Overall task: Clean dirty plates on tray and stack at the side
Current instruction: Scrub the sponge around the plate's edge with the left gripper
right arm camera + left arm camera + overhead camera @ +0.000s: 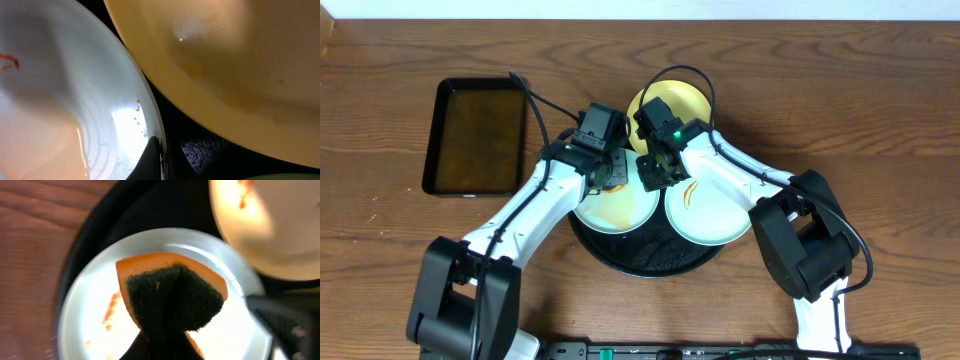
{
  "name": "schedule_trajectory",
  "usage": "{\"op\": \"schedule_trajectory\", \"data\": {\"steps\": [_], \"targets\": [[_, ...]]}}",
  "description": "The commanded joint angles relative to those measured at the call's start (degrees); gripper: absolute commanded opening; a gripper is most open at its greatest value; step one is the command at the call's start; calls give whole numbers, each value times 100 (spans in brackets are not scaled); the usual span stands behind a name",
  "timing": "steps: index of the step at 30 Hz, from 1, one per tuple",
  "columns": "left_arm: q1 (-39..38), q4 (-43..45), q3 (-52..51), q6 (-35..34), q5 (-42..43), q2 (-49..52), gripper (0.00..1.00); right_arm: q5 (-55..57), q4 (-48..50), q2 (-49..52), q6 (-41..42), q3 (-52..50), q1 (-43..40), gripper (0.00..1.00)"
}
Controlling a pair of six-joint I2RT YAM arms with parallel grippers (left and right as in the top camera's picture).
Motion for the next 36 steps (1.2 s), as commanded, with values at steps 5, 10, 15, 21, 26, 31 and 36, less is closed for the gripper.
{"op": "schedule_trajectory", "data": {"steps": [5, 10, 15, 21, 26, 31, 36], "targets": [[26, 352, 0, -439, 313, 614, 8, 162, -74, 144, -28, -66, 20, 1], [118, 527, 0, -734, 289, 975, 8, 162, -85, 144, -26, -66, 20, 1], [188, 645, 0, -925, 286, 1172, 7, 164, -85, 144, -26, -66, 20, 1], [275, 352, 0, -918, -664, 1244, 8, 162, -96, 142, -26, -66, 20, 1], [485, -13, 0, -728, -1408, 1241, 7, 162, -96, 144, -26, -66, 20, 1], [601, -190, 17, -490, -1451, 1143, 7, 162, -94, 144, -26, -66, 20, 1], [527, -297, 42, -492, -1434, 645, 8, 164, -109, 142, -26, -66, 20, 1]]}}
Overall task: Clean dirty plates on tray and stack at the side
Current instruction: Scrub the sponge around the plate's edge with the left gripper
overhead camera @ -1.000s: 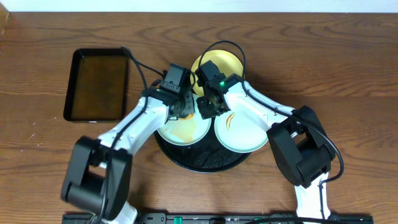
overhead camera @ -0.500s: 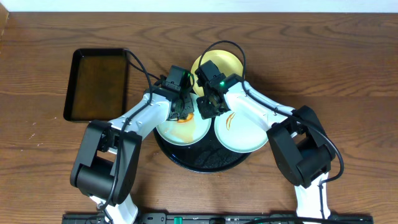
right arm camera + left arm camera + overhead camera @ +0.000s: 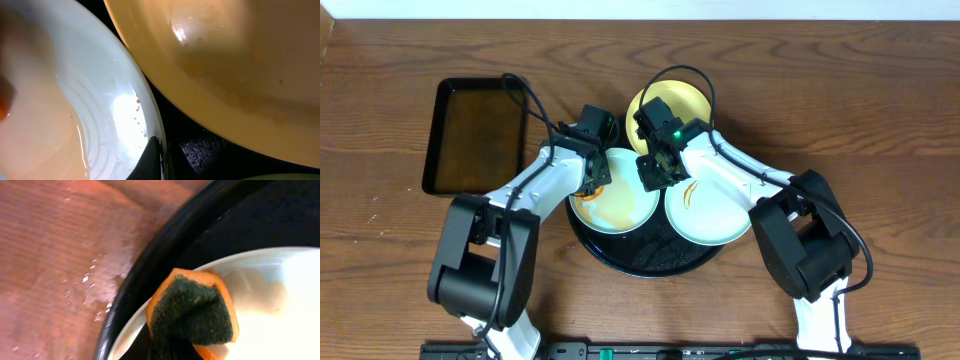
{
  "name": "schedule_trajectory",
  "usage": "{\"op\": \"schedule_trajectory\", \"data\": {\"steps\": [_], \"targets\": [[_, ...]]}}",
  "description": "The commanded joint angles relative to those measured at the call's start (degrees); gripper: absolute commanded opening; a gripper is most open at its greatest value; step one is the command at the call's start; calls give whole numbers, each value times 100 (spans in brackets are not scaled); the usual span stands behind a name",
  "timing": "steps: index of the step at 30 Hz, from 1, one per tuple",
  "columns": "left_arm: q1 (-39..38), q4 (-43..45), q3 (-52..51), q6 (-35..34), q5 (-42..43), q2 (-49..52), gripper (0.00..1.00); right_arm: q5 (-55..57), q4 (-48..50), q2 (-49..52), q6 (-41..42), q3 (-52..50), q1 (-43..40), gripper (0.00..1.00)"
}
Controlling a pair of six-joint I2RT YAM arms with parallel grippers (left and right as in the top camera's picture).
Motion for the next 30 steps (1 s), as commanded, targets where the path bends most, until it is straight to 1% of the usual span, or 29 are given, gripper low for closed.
{"op": "schedule_trajectory", "data": {"steps": [1, 5, 8, 12, 14, 17, 22, 24, 26, 27, 30], "targets": [[63, -79, -20, 85, -490, -448, 7, 162, -103, 144, -26, -68, 20, 1], [4, -79, -20, 83, -426, -966, 8, 162, -101, 144, -26, -68, 20, 1], [7, -50, -24, 61, -68, -1040, 7, 162, -87, 142, -26, -68, 20, 1], [7, -33, -68, 48, 907, -870, 7, 162, -79, 144, -26, -68, 20, 1], [7, -35, -79, -118, 1325, -697, 7, 162, -81, 142, -26, -68, 20, 1], [7, -57, -79, -245, 1668, -422, 8, 162, -81, 144, -26, -68, 20, 1], [9, -203, -79, -262, 2262, -120, 8, 162, -83, 142, -26, -68, 20, 1], [7, -354, -79, -256, 2293, -114, 8, 162, -83, 144, -26, -68, 20, 1], [17, -575, -79, -190, 2144, -114, 8, 162, -83, 144, -26, -68, 20, 1], [28, -713, -79, -192, 1941, -114, 8, 162, -85, 142, -26, -68, 20, 1], [46, -1132, -79, -192, 938, -114, 8, 162, -85, 144, -26, -68, 20, 1]]}}
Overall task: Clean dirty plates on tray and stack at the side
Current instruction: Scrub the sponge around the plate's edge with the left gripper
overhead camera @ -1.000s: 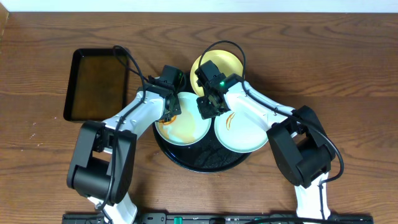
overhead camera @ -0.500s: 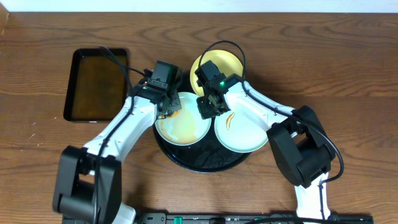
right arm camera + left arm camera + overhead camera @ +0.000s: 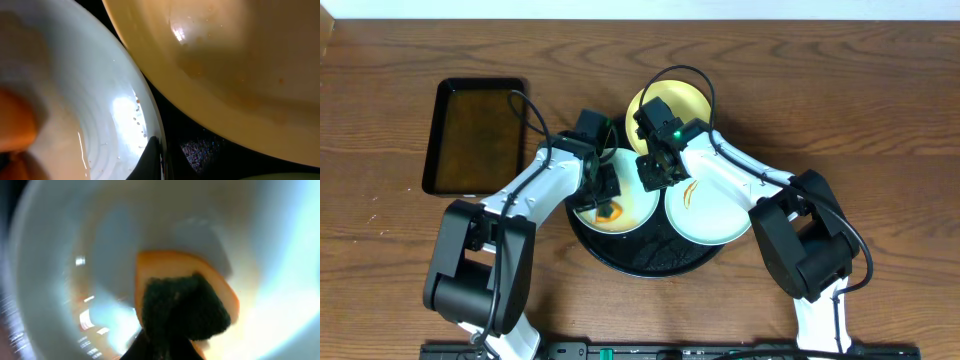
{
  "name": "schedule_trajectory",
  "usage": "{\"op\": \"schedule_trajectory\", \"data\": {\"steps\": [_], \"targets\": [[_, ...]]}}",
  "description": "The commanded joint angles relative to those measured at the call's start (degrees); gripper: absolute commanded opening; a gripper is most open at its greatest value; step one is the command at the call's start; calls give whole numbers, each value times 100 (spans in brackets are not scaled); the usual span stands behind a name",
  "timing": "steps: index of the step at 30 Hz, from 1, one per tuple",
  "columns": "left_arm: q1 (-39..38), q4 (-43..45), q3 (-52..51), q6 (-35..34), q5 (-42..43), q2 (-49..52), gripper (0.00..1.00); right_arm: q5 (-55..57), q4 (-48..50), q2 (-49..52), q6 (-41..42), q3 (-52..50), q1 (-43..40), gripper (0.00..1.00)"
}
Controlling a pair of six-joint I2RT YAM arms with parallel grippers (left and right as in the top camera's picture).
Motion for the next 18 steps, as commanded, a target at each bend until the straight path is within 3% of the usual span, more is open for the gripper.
{"op": "schedule_trajectory", "data": {"steps": [1, 9, 18], "targets": [[42, -339, -31, -9, -1163, 22, 8, 164, -90, 144, -26, -68, 20, 1], [42, -396, 22, 210, -2931, 20, 8, 164, -90, 144, -26, -68, 20, 1], [46, -393, 518, 229, -3432, -470, 8, 164, -105, 144, -26, -68, 22, 1]]}}
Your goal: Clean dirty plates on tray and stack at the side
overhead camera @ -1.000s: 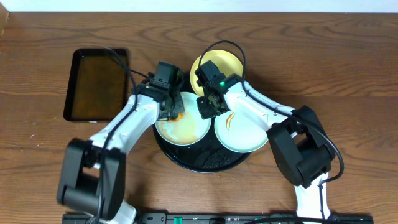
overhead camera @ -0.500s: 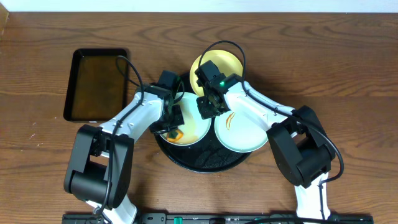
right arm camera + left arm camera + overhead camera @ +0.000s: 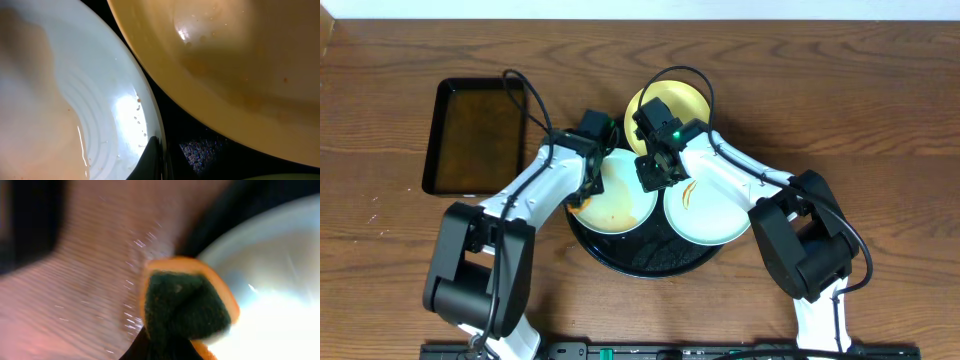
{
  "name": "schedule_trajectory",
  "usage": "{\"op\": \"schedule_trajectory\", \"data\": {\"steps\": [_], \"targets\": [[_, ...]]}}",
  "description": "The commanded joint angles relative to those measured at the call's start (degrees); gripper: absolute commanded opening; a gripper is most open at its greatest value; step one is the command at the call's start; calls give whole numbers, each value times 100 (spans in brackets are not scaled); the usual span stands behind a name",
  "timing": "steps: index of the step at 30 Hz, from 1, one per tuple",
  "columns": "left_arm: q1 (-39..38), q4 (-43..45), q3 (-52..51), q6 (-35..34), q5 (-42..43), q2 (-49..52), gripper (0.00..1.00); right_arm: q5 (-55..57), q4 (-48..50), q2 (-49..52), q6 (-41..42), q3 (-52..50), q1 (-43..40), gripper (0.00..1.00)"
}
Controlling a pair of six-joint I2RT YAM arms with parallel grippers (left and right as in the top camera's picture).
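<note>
In my left gripper (image 3: 586, 188) sits an orange sponge with a dark green scrub face (image 3: 185, 300), the gripper shut on it, at the left rim of the left white plate (image 3: 620, 195). That plate carries a yellowish smear. My right gripper (image 3: 159, 150) is shut on the same plate's right rim (image 3: 150, 115). Behind it rests a yellow plate (image 3: 672, 105), and to the right a second white plate (image 3: 710, 215) with an orange streak. All three lie on the round black tray (image 3: 640, 258).
A rectangular black tray (image 3: 475, 135) with a brown bottom lies on the wooden table (image 3: 400, 250) to the left of the plates. Cables run from both arms over the plates. The arm bases stand at the table's front edge.
The sponge in my left gripper has moved from the middle of the left white plate to its left rim, partly over the table. My right gripper still pinches the plate's right rim.
The sponge first lay on the far part of the left white plate beside an orange smear. Then it was at the plate's far left rim, then in the middle, and now at the left rim. My right gripper has held the rim throughout.
</note>
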Motion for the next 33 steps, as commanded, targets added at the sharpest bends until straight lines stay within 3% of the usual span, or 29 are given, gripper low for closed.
{"op": "schedule_trajectory", "data": {"steps": [1, 6, 13, 19, 26, 33], "targets": [[118, -55, 302, 57, -920, -474, 7, 236, -111, 142, -28, -66, 17, 1], [348, 22, 428, 55, -927, -1279, 7, 232, -291, 83, -28, 131, 17, 1], [1504, 393, 428, 50, -446, -1917, 8, 240, -669, -236, -306, 577, 24, 1], [2638, 1139, 393, 52, 885, -1685, 7, 898, -962, -544, -485, 822, 24, 1], [3501, 1386, 393, 57, 1320, -1215, 8, 1698, -1294, -1016, -1056, 966, 131, 1], [3777, 1519, 393, 446, 1565, -953, 8, 2577, -1274, -1427, -1405, 973, 461, 1]]}}
